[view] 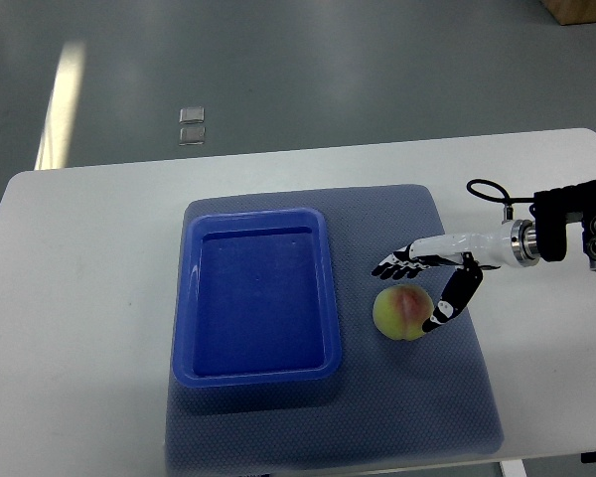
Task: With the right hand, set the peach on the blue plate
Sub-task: 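Lower the right hand onto the peach and close fingers around it, then lift the peach up off the mat with the right hand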
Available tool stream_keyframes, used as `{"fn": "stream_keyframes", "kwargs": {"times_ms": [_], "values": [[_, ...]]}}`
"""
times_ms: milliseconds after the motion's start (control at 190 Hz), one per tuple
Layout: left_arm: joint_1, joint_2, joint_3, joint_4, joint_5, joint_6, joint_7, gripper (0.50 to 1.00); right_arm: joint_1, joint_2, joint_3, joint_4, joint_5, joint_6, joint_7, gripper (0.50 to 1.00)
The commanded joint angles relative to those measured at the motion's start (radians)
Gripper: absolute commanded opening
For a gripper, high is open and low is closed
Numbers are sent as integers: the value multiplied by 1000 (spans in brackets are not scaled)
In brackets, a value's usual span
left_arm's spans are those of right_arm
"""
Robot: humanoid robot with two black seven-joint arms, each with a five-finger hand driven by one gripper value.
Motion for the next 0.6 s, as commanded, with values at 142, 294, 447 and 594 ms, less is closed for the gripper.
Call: {"fn": "stream_keyframes", "kwargs": {"times_ms": [142, 294, 447, 594], "values": [[0, 0, 1, 0, 0, 0, 0, 1000, -42, 34, 3, -3, -8, -57, 12, 928], [0, 0, 0, 0, 0, 0, 0, 1000, -70, 55, 3, -14, -13, -95, 14, 928], [0, 0, 1, -2, 0, 0, 0, 1000, -90, 68, 3, -14, -20, -120, 15, 924], [0, 0, 1, 0, 0, 0, 0, 1000, -110, 71, 1, -17, -79, -157, 27, 605]]}}
